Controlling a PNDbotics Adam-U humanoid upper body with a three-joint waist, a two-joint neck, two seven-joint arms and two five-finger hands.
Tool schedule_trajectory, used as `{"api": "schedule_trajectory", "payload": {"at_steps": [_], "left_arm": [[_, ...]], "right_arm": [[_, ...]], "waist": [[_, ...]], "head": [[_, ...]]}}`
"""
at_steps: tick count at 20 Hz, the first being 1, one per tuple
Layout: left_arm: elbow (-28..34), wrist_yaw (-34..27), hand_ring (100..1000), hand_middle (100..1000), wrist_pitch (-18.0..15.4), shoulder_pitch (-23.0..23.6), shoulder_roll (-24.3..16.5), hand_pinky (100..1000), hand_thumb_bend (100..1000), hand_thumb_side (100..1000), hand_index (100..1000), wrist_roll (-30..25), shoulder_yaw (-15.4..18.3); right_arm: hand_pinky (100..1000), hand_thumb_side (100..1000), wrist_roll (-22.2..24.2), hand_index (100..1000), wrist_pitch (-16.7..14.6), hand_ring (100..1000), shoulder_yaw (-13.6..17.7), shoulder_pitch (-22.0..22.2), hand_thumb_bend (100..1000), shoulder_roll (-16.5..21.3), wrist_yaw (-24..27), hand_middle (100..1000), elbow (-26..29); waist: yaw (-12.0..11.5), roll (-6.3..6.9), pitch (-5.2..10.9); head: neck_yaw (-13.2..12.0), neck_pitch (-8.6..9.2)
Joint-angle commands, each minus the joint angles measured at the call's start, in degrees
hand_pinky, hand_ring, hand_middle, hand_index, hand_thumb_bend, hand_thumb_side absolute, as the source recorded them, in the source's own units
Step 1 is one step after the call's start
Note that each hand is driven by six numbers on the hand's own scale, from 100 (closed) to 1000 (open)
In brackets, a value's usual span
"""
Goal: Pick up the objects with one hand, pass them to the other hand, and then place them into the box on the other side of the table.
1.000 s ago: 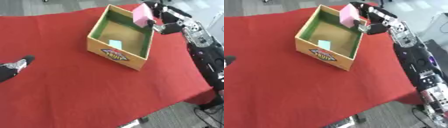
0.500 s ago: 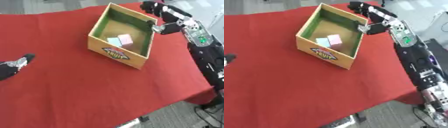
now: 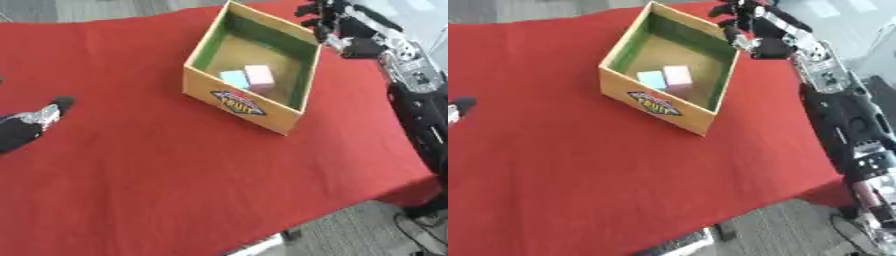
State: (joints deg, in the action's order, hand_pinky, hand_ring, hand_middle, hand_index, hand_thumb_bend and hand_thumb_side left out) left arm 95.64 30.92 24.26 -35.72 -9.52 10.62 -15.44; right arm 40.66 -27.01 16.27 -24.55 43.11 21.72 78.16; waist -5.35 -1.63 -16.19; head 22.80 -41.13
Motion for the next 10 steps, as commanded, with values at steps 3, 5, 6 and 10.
{"api": "schedule_trajectory", "payload": {"at_steps": [3,5,6,10], "left_arm": [[3.6,-1.2,636,568,0.9,-1.0,-2.8,711,723,354,841,1.6,2.4],[5.0,-1.8,645,580,1.6,-1.2,-4.7,715,725,353,838,2.1,3.5],[5.8,-2.0,649,585,1.9,-1.4,-5.9,716,733,348,836,2.2,4.0],[8.9,-2.2,665,605,3.6,-2.3,-11.7,725,765,331,836,1.1,5.7]], "right_arm": [[907,470,0.9,1000,2.4,1000,4.8,4.0,100,4.4,16.3,842,8.8],[911,470,-1.3,1000,4.1,1000,7.1,7.0,100,5.1,20.0,860,10.9],[911,470,-2.3,1000,4.7,1000,8.2,8.5,100,5.2,21.5,868,11.9],[902,470,-6.5,1000,5.0,1000,12.3,14.0,100,5.0,24.2,875,15.7]], "waist": [[0.7,0.55,2.07],[0.9,0.97,2.31],[1.0,1.20,2.40],[1.4,1.95,2.45]], "head": [[-8.0,1.35],[-10.2,1.58],[-11.0,1.65],[-13.0,2.02]]}}
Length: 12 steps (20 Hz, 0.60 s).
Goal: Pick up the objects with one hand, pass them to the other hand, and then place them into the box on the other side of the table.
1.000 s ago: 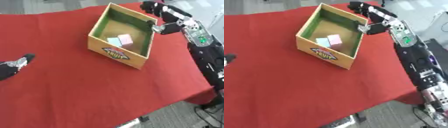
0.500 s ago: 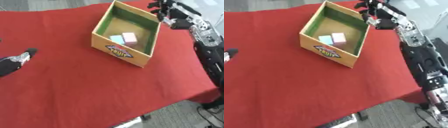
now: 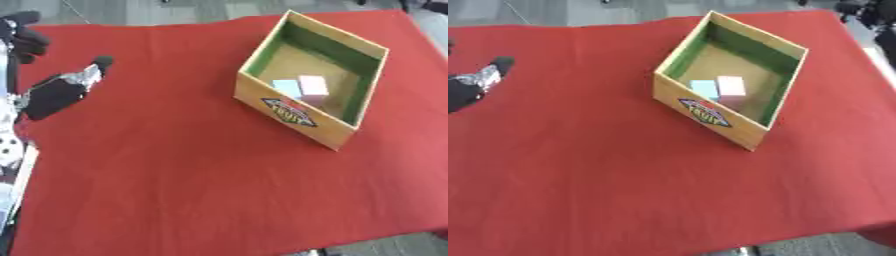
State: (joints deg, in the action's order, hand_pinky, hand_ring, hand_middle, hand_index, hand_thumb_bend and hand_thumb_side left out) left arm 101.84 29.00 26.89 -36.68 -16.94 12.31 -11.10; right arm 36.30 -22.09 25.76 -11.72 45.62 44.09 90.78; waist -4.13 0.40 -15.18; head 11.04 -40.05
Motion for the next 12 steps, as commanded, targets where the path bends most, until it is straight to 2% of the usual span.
{"api": "schedule_trajectory", "payload": {"at_steps": [1,4,5,6,12], "left_arm": [[3.4,-0.5,667,607,1.4,-1.6,-5.9,726,772,326,836,-1.3,1.8],[5.3,-1.2,681,620,3.0,-2.2,-11.3,737,800,304,836,-4.0,2.6],[5.8,-1.4,685,623,3.4,-2.4,-12.7,739,805,299,836,-5.0,2.7],[6.2,-1.7,686,623,3.8,-2.6,-14.1,741,807,298,836,-6.0,2.8],[6.4,-3.5,702,635,5.0,-4.1,-21.0,759,836,263,841,-10.7,3.5]], "right_arm": [[900,470,-3.0,1000,0.0,1000,3.6,2.4,100,2.2,2.0,876,3.9],[894,470,-5.3,1000,-0.1,1000,5.8,5.4,100,1.2,2.2,876,5.8],[893,501,-6.0,1000,0.0,1000,6.3,6.0,100,1.0,2.1,879,6.3],[893,470,-6.6,1000,0.1,1000,6.8,6.9,100,0.8,1.9,879,6.7],[891,470,-8.3,1000,-1.6,1000,8.9,10.8,100,-0.6,1.1,882,8.5]], "waist": [[0.3,0.08,1.41],[0.5,0.56,1.33],[0.6,0.66,1.31],[0.6,0.73,1.27],[1.3,0.76,0.98]], "head": [[-1.6,1.10],[-3.0,1.48],[-3.4,1.57],[-3.8,1.63],[-6.0,1.84]]}}
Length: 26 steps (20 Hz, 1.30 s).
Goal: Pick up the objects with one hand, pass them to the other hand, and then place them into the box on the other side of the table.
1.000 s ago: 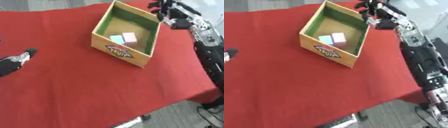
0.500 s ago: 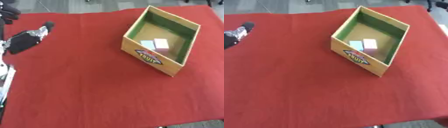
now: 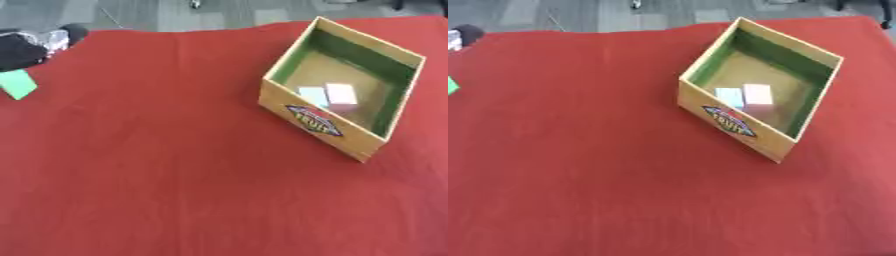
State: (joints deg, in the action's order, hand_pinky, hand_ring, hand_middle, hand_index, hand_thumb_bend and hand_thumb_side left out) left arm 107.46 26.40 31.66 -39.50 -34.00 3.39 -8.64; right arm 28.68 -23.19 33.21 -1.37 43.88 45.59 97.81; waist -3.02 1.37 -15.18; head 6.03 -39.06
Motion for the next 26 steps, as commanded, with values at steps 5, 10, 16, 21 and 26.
{"api": "schedule_trajectory", "payload": {"at_steps": [5,10,16,21,26], "left_arm": [[-2.4,-3.9,711,635,-0.2,-2.6,-9.9,772,877,203,838,-6.8,1.4],[-8.1,-7.1,726,644,-1.5,-4.9,-13.9,782,916,173,837,-12.9,0.8],[-19.2,-5.1,744,663,-3.8,-10.3,-15.6,793,955,192,850,-22.4,-0.5],[-28.6,1.2,756,681,-5.0,-13.6,-16.3,799,981,206,822,-27.8,-0.1],[-37.3,8.0,774,709,-4.2,-16.1,-15.4,806,991,234,813,-31.3,1.0]], "right_arm": [[887,470,-0.6,1000,-0.6,1000,2.2,2.4,100,0.1,-1.5,875,1.0],[889,470,0.1,1000,0.2,1000,2.5,2.7,100,0.0,-1.6,872,0.3],[890,470,2.0,1000,0.3,1000,2.2,3.0,100,-0.8,-2.5,868,0.1],[890,470,2.8,1000,-0.7,1000,2.5,4.1,100,-2.0,-4.1,864,-0.2],[890,470,3.2,1000,-1.5,1000,2.6,4.3,100,-2.9,-5.3,858,-0.1]], "waist": [[0.8,-0.11,0.82],[1.4,0.09,0.74],[2.4,0.25,0.35],[3.2,0.35,-0.27],[4.1,0.44,-1.15]], "head": [[-3.3,1.33],[-4.8,2.12],[-6.1,3.41],[-8.0,4.60],[-9.3,5.84]]}}
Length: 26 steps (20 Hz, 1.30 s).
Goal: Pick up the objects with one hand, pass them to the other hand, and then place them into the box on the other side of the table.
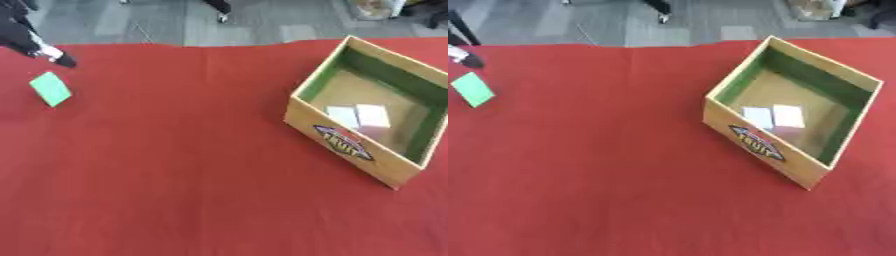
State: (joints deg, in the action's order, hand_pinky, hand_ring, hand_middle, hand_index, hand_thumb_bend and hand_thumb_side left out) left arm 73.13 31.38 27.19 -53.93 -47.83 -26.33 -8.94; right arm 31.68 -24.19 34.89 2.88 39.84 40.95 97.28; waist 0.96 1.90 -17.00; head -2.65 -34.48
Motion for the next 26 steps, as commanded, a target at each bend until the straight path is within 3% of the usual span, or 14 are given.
{"api": "schedule_trajectory", "payload": {"at_steps": [1,8,18,26], "left_arm": [[-4.2,4.4,779,716,0.6,-2.0,-1.5,809,993,237,816,-2.1,1.5],[-9.8,11.1,792,733,3.8,-2.5,-1.6,819,987,259,817,-4.8,3.9],[-11.3,7.6,814,750,2.2,-2.4,-3.0,848,995,310,841,-11.6,5.3],[-11.8,9.9,822,758,3.4,-1.5,-3.7,854,884,166,833,-10.7,6.2]], "right_arm": [[890,470,0.3,1000,-0.7,1000,0.9,0.2,100,0.8,-1.0,857,0.4],[890,470,0.8,1000,-1.7,1000,1.0,0.2,100,-0.6,-2.7,854,0.3],[891,470,1.6,1000,-2.6,1000,0.8,0.4,100,-2.5,-5.4,853,0.1],[891,470,2.2,1000,-4.0,1000,0.4,1.0,100,-3.6,-6.8,850,0.1]], "waist": [[0.4,-0.08,0.44],[2.1,0.25,-0.91],[4.0,0.62,-2.24],[5.3,0.53,-2.98]], "head": [[-0.8,1.52],[-2.8,3.01],[-4.6,4.30],[-4.3,4.79]]}}
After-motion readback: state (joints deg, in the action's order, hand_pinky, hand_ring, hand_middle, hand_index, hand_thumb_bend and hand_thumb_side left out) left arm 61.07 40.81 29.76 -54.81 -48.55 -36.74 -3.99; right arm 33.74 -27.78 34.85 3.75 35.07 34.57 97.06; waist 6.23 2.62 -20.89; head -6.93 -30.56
